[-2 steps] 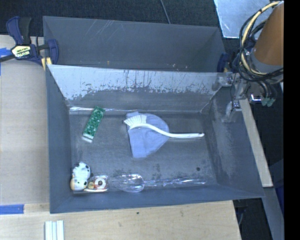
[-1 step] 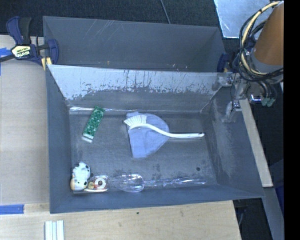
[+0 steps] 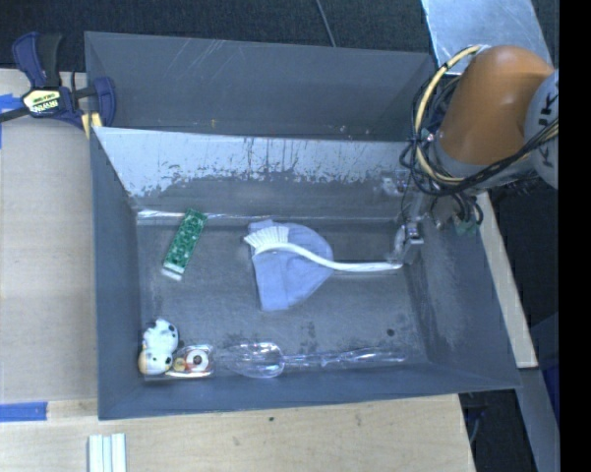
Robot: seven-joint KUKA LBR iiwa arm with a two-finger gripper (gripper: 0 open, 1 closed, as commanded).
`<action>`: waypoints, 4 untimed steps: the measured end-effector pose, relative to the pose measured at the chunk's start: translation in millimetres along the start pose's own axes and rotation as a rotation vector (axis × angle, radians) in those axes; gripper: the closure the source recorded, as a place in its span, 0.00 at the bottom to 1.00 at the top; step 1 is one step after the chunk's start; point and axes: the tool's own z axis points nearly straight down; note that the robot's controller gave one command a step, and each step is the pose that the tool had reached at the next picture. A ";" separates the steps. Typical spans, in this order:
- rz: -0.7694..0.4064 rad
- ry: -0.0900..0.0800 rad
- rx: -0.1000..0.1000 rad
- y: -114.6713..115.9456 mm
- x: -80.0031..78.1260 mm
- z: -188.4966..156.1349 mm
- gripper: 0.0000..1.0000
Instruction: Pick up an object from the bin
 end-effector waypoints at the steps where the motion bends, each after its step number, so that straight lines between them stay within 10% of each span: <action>1: 0.045 -0.017 0.008 -28.6 2.5 -14.2 0.00; 2: 0.037 -0.005 0.000 29.4 15.6 76.5 0.00; 3: 0.062 -0.015 0.001 14.1 16.4 72.6 0.00; 4: -0.266 -0.019 0.004 14.0 -3.1 54.7 0.00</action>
Offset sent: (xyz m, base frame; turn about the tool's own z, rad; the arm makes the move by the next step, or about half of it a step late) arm -0.0150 0.0275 -0.0727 0.0391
